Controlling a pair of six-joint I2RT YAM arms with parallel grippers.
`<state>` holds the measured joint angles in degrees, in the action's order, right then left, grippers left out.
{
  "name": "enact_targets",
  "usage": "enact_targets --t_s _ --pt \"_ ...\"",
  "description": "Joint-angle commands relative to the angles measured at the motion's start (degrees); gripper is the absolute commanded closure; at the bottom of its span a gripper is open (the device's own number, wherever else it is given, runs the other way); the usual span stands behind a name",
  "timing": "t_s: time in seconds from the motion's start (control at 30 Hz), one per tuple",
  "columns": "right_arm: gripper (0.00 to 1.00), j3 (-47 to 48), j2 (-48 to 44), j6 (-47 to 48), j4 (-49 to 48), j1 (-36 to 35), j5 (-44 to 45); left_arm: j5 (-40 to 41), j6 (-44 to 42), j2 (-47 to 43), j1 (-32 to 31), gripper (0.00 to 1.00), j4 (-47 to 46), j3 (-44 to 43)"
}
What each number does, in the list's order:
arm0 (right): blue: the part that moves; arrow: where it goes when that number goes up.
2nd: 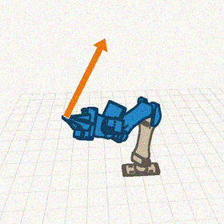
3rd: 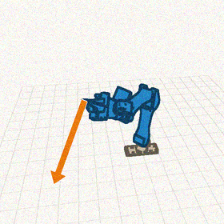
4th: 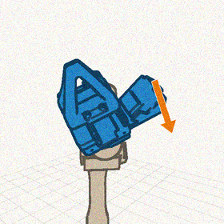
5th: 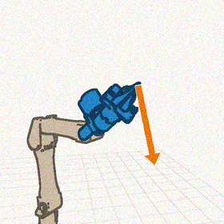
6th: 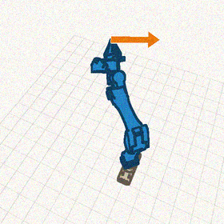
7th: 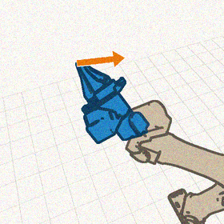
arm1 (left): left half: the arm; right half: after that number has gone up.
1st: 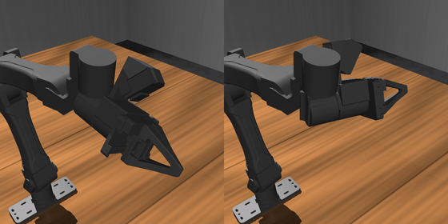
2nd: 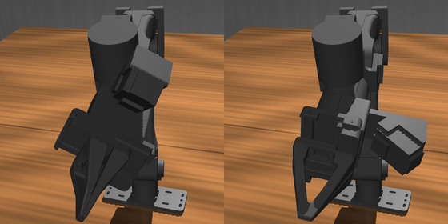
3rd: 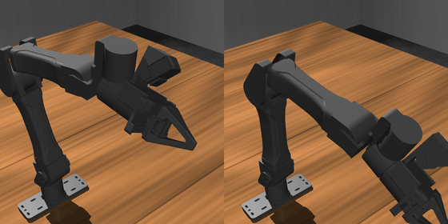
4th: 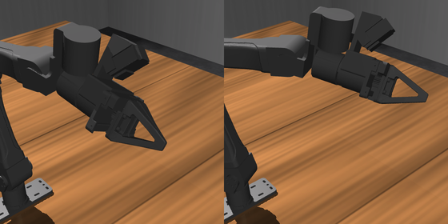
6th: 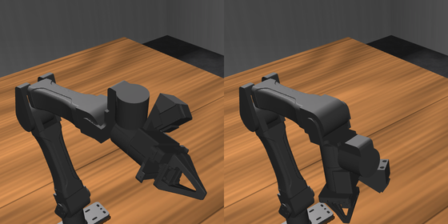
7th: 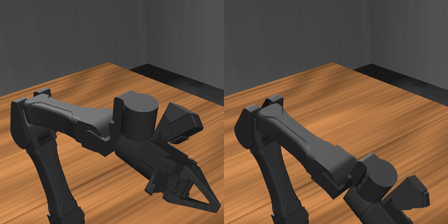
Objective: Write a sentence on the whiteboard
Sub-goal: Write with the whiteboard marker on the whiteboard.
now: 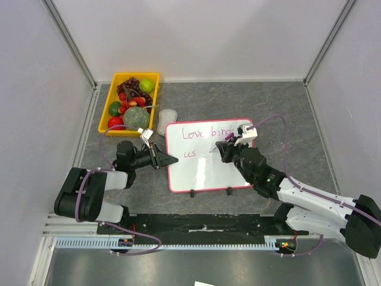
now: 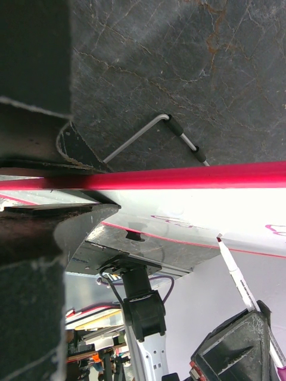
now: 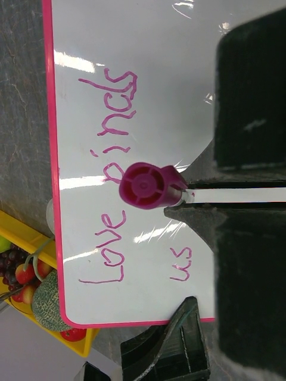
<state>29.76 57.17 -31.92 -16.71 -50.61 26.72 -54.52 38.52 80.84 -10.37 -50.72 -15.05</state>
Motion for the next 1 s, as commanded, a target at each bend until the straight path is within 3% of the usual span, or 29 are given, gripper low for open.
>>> enact_targets --t_s 0.0,0.4,0.97 --pt "1.0 0.0 0.6 0.3 -1.0 0.2 -0.8 1.7 -3.4 -0.3 0.0 0.98 -0.3 0.1" --pt "1.0 -2.6 0.0 -0.2 0.3 0.2 -2.3 1.6 -3.4 -0.3 -0.1 0.98 -0.3 0.1" --pt "1.0 -1.1 -0.8 0.8 0.8 0.2 2.3 1.7 -3.4 -0.3 -0.1 0.98 -0.3 0.1"
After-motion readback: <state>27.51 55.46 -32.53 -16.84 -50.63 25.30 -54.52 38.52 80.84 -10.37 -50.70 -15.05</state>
